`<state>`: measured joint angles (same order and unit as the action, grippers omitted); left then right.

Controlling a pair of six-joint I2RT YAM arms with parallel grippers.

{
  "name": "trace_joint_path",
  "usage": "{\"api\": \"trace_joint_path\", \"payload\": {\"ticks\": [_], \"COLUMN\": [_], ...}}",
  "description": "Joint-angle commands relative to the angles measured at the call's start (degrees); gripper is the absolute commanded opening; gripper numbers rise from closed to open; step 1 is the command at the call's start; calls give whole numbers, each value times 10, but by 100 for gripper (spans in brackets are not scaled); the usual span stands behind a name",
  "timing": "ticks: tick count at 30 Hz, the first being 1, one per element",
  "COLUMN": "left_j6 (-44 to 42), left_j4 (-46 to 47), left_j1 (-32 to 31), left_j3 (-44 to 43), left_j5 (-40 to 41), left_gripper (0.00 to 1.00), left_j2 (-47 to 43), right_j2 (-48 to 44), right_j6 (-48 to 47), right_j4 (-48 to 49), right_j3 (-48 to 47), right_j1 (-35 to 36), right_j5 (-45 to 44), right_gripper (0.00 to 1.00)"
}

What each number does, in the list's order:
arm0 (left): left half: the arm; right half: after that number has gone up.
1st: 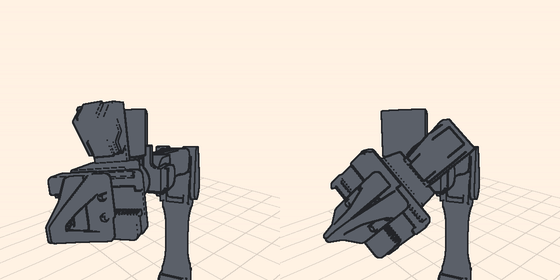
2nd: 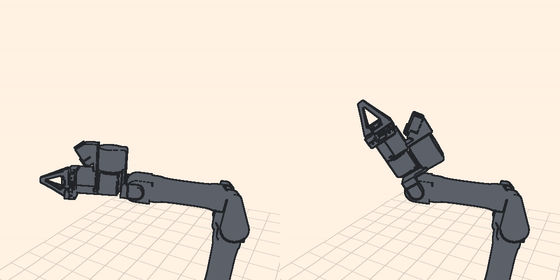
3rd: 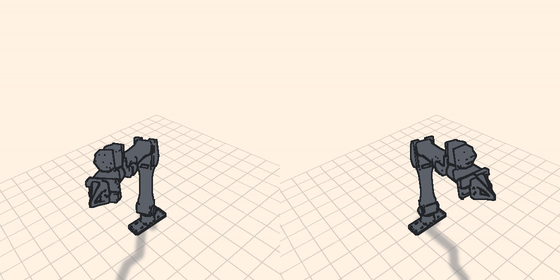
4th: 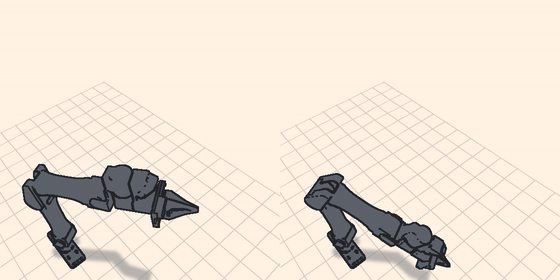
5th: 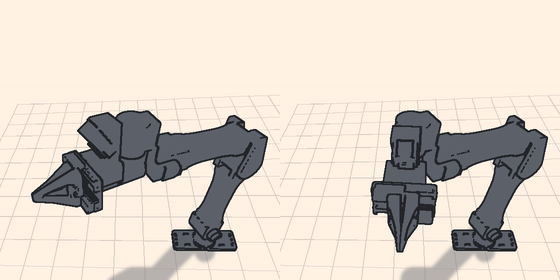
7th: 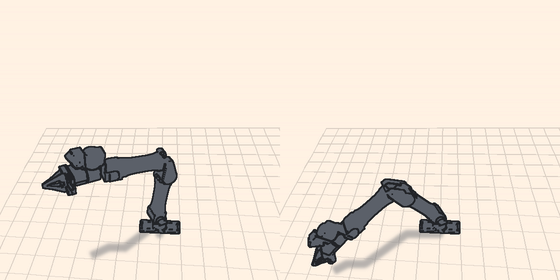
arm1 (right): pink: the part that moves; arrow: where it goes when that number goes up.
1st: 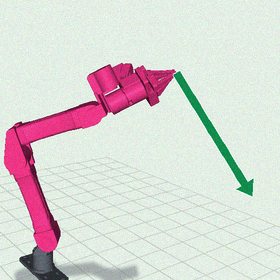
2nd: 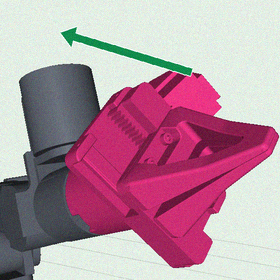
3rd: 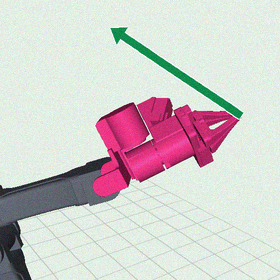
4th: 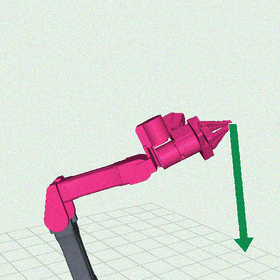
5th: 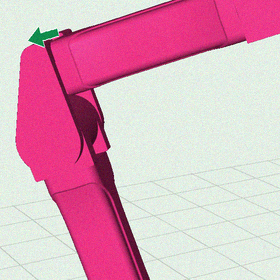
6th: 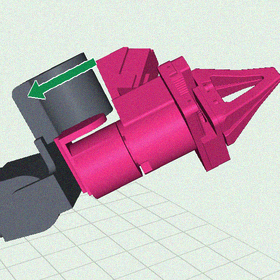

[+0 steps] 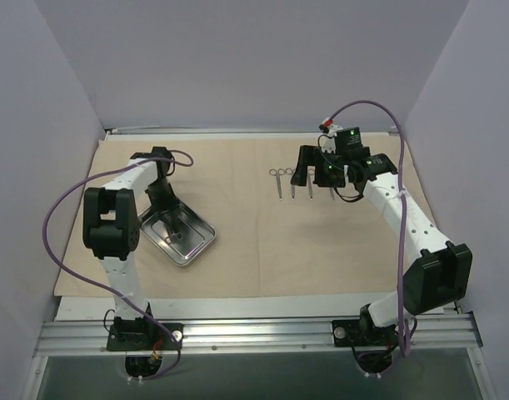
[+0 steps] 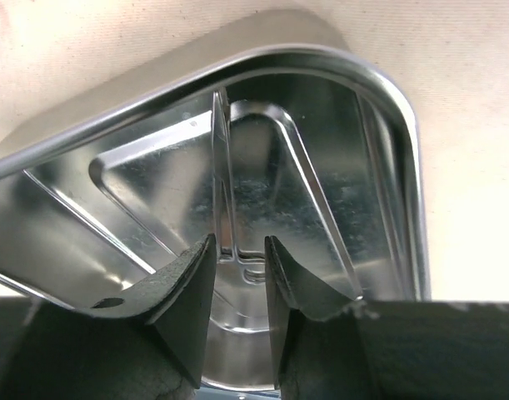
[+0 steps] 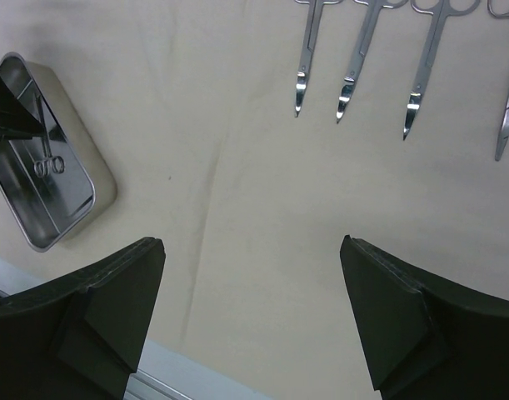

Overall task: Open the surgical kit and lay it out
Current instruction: Pick up the medical item from the container.

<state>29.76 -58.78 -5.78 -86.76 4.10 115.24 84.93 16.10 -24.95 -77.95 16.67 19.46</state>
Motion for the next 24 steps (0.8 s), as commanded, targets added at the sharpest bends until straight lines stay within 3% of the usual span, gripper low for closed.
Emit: {"api": "trace_joint_path", "payload": {"ticks": [1, 7, 15, 24], "left_j6": [-18, -19, -17, -8], "left_j4": [-3, 33, 68, 84], "left_j1": [2, 11, 12, 13], "left_j3": [-17, 32, 65, 89], "left_j5": [20, 8, -12, -16], "left_gripper": [40, 45, 43, 14], "left_j2": [1, -10, 6, 6], "right_j2": [-18, -19, -8, -3], "right_j6": [-21, -18, -17, -21], "right_j4": [-17, -9, -10, -13], "right_j3": [-15, -15, -25, -35], "right_j1": [1, -1, -2, -2], "right_j5": [-14, 0, -5, -17], "right_gripper": [90, 90, 89, 84]}}
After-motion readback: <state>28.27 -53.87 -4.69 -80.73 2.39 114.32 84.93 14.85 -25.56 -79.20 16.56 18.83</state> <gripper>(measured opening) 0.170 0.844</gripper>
